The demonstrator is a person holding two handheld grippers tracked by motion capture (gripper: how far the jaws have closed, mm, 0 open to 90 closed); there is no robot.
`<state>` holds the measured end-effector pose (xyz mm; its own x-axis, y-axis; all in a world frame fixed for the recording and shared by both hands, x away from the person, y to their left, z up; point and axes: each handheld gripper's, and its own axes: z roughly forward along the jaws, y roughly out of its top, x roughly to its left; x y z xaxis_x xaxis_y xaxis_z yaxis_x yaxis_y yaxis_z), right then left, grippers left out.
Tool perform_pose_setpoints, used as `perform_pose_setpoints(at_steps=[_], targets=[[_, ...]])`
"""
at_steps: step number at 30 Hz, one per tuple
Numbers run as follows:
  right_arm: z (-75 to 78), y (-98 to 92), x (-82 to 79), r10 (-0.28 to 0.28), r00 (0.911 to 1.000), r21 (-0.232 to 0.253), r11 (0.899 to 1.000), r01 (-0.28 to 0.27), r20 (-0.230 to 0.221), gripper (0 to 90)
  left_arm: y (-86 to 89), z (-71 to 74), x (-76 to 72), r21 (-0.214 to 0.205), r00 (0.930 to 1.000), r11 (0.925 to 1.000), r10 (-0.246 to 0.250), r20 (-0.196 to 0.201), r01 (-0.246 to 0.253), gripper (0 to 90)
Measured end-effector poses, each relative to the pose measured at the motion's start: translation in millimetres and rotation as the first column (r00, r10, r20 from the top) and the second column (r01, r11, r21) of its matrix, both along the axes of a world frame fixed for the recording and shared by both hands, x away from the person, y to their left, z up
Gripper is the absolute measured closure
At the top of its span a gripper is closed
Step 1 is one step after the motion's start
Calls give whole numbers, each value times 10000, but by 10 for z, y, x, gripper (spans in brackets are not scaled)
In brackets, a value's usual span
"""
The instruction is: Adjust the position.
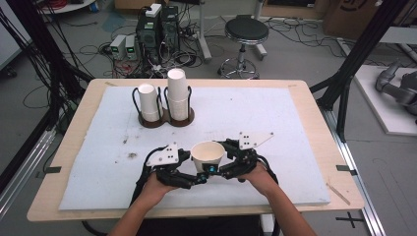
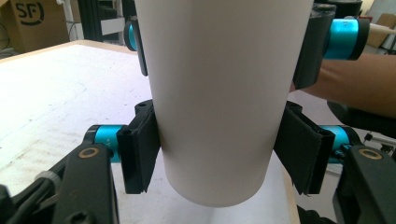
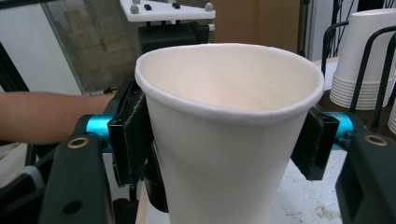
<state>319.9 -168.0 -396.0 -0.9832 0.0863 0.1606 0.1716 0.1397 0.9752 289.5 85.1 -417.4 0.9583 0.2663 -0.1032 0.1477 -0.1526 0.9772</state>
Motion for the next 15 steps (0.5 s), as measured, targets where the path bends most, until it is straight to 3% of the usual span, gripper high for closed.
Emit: perform_pose_setpoints(at_steps=[4, 9, 13, 15], targets=[[4, -12, 0, -3, 9997, -221, 9998, 8, 249, 352, -7, -8, 0, 246, 9998, 9996, 151, 126, -154, 337], [17, -66, 16, -516, 9961, -504, 9972, 553, 722, 362, 102, -37, 20, 520, 9964, 9950, 848, 88, -851, 244], [29, -137, 58, -941, 9927, -552, 9936, 983, 749, 364, 310, -27, 43, 513, 9887, 9874, 1490, 163, -1496, 222], [33, -165, 79, -1076, 9916, -515, 9924, 1114, 717, 366, 462, -2, 61, 354, 9803, 9797, 1969, 171, -1974, 206]])
